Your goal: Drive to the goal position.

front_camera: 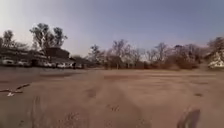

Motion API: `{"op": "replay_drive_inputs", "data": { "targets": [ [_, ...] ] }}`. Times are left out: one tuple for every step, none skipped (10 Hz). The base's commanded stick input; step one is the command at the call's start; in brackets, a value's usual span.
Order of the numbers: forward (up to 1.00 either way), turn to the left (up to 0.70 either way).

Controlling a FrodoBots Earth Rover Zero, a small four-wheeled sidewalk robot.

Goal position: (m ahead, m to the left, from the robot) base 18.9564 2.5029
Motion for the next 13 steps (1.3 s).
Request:
{"op": "replay_drive_inputs", "data": {
  "targets": [
    [0.70,0.00],
    [0.70,0.00],
    [0.70,0.00],
    [0.70,0.00],
    [0.70,0.00],
    [0.70,0.00],
    [0.70,0.00],
    [0.70,0.00],
    [0.70,0.00],
    [0.70,0.00],
    [0.70,0.00],
    [0.70,0.00],
    [0.70,0.00]
  ]
}}
